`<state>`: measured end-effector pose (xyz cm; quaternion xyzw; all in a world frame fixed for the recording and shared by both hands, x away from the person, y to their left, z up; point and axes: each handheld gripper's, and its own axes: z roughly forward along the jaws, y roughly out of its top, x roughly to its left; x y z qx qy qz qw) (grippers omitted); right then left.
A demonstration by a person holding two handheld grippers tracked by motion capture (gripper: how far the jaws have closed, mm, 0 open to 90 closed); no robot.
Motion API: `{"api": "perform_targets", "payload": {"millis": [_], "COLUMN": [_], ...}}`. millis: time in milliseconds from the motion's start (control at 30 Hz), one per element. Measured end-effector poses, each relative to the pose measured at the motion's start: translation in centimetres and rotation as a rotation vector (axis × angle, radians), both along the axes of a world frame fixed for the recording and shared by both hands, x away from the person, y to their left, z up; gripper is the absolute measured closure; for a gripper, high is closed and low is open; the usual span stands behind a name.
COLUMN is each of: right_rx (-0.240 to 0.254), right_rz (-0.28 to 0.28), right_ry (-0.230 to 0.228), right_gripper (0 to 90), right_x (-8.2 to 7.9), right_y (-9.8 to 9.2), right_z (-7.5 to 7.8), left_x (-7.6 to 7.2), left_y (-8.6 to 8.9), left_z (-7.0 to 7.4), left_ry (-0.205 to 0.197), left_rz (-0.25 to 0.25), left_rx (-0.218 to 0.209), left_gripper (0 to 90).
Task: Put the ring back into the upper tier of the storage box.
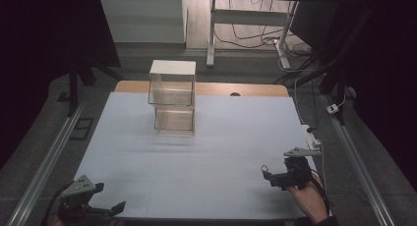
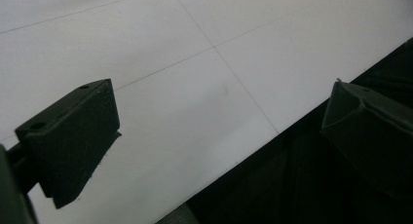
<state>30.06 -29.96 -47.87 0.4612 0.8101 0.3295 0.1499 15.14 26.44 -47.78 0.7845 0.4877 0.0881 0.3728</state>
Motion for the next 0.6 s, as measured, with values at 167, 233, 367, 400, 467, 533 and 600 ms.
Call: {"api": "perform_targets", "payload": {"millis": [167, 233, 367, 400, 467, 533, 600], "right_rx": [-0.007, -0.012, -0.034, -0.039, -0.064, -0.082, -0.101], "right_rz": [-0.013, -0.024, -0.027, -0.029, -0.029, -0.032, -0.041], "right_ry": [0.012, 0.015, 0.031, 0.036, 0.045, 0.054, 0.047], "right_gripper": [0.0, 0.0, 0.0, 0.0, 0.0, 0.0, 0.0], "right_x": [1.0, 1.5, 2.6, 2.9, 3.4, 3.8, 4.3], "right_y": [-0.6, -0.9, -1.2, -1.2, -1.2, -1.2, -1.1], "right_z": [-0.3, -0.5, -0.9, -1.1, -1.3, -1.6, -1.8], "left_x": [0.0, 0.0, 0.0, 0.0, 0.0, 0.0, 0.0], "left_y": [0.0, 0.0, 0.0, 0.1, 0.1, 0.0, 0.0], "left_z": [0.0, 0.0, 0.0, 0.0, 0.0, 0.0, 0.0], "left_ry": [0.001, 0.002, 0.003, 0.003, 0.004, 0.004, 0.004], "left_rz": [0.000, -0.001, -0.002, -0.002, -0.002, -0.003, -0.003], "left_rx": [-0.001, -0.002, -0.007, -0.007, -0.007, -0.007, -0.007], "left_gripper": [0.3, 0.3, 0.2, 0.2, 0.2, 0.2, 0.2]}}
